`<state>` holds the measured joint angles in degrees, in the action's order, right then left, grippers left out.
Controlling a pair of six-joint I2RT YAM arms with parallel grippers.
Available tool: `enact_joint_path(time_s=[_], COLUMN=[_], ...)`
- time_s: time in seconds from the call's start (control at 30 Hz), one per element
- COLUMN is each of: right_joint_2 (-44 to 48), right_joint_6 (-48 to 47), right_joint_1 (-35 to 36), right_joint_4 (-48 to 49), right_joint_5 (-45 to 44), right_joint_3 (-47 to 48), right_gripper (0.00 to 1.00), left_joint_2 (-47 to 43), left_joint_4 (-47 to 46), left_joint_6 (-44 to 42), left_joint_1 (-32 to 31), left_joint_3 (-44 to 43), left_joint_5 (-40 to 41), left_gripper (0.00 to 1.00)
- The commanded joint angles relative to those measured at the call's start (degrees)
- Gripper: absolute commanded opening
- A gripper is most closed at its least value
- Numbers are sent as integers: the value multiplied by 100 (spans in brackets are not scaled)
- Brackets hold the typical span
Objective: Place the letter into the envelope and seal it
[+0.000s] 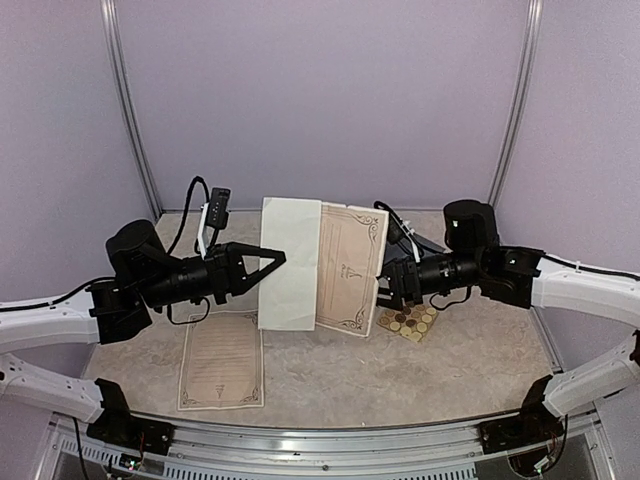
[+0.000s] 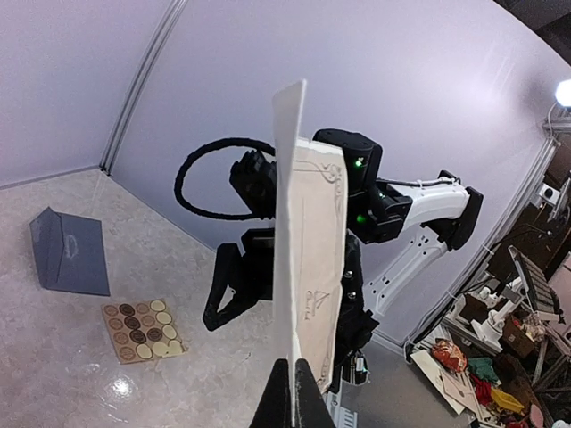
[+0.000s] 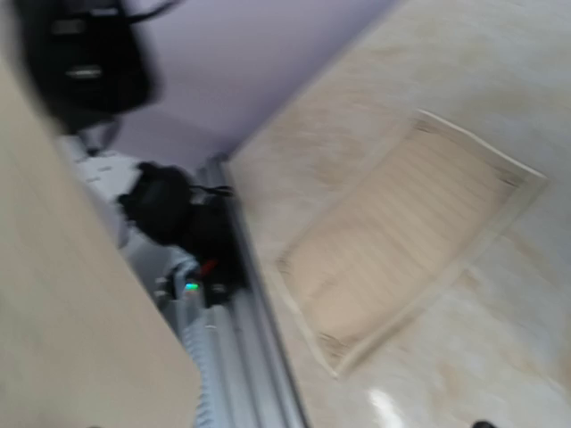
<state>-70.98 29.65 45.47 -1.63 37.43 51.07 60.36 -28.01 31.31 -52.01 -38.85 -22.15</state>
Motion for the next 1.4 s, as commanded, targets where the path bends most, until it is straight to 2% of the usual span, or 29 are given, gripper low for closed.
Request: enact_joint_path(time_s=[0.0,0.1,0.37,0.5,0.77,0.87,0.9,1.07,1.1,1.2,1.27,1.37], right_joint_2=[54,127,-114,-348,-741,-814,-834,-862,-843,-748,-701,-704], right_joint_6=[194,463,694,837,876,946,968,1001,982,806,662,499], right_joint_1=[156,235,386,456,714,738,742,746,746,743,740,743], right_joint_4=[1107,1776,2153,2385,2530,2645,2662,2604,2567,2233,1863,1375], right_joint_5=[689,962,825,877,933,897,871,676,595,193,-154,-509], right_joint_3=[80,-35,2,129,474,478,476,449,429,446,518,627], right_gripper=[86,88,88,78,64,51,40,0,0,0,0,0], left_joint_2=[67,79,170,207,357,419,429,459,453,434,424,409], left_joint_4=[-167,-184,-328,-354,-350,-354,-354,-339,-325,-278,-269,-239], left_joint_6=[-4,6,-6,-2,-44,-63,-64,-64,-64,-42,-8,14], left_joint_1=[-62,-59,-121,-151,-234,-272,-281,-301,-301,-301,-301,-314], left_joint_3=[-39,-18,-61,-74,-168,-192,-201,-215,-219,-215,-190,-180], left_joint_5=[88,61,-217,-313,-418,-443,-442,-444,-440,-421,-400,-379], left_gripper=[0,0,0,0,0,0,0,0,1,25,47,63])
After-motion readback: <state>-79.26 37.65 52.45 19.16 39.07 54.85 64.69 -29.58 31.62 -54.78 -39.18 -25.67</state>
